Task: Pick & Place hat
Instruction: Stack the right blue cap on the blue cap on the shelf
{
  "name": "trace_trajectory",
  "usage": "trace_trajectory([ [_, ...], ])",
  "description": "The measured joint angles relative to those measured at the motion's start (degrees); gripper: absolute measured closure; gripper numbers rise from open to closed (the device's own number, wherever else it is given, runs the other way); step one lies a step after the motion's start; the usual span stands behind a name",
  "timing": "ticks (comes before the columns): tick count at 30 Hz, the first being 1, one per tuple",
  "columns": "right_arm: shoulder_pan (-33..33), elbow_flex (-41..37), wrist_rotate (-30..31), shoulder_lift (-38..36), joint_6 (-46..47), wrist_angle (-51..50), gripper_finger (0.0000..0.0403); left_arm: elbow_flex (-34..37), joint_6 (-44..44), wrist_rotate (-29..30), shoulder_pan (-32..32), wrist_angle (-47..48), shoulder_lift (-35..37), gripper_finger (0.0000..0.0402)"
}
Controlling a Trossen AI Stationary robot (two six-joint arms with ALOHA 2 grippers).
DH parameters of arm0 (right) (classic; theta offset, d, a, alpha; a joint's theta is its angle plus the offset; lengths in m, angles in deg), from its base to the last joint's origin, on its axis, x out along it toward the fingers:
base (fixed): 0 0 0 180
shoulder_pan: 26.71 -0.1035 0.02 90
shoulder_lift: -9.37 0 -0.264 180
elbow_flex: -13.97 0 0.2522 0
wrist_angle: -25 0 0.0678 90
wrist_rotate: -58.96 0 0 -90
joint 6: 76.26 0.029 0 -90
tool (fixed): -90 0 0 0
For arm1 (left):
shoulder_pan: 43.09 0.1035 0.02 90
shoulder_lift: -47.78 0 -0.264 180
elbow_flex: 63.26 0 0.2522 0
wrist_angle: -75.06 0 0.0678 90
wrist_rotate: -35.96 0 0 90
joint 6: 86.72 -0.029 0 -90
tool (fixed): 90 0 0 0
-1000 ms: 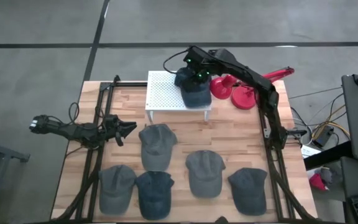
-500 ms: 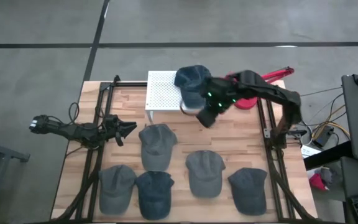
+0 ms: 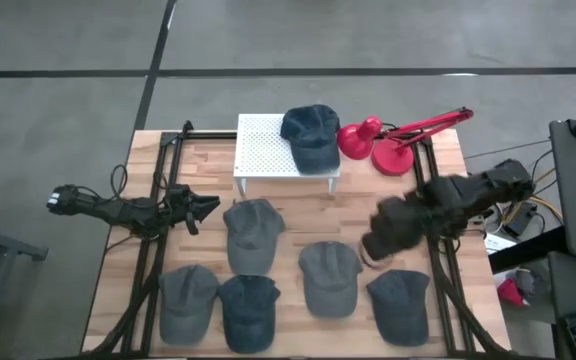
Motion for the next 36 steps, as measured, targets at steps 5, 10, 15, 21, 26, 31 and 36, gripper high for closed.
trace_trajectory([
  [5, -9.0, -3.8, 0.0, -0.7, 12.7, 1.0, 0.0364, 0.0, 0.0, 0.0, 0.0, 0.1, 0.0, 0.0293],
  [10, -15.4, -6.5, 0.0, -0.3, 19.8, 6.0, 0.0364, 0.0, 0.0, 0.0, 0.0, 0.2, 0.0, 0.0293],
  [15, -18.7, -10.4, 0.1, 0.4, 24.0, 13.3, 0.0355, 0.0, 0.0, 0.0, 0.0, 0.2, 0.0, 0.0293],
  [21, -20.1, -16.3, 0.1, 0.4, 25.9, 21.5, 0.0307, 0.0, 0.0, 0.0, 0.0, 0.2, 0.0, 0.0293],
  [26, -20.5, -21.0, -1.7, 0.4, 27.2, 25.5, 0.0256, 0.0, 1.4, 0.0, 0.0, 0.2, 0.0, 0.0293],
  [31, -21.3, -25.0, -3.9, 0.4, 28.2, 28.7, 0.0204, 0.0, 1.8, 0.0, 0.0, 0.2, 0.0, 0.0293],
  [36, -22.0, -28.4, -4.0, 0.4, 30.5, 30.6, 0.0167, 0.0, 1.7, 0.0, 0.0, 0.2, 0.0, 0.0293],
])
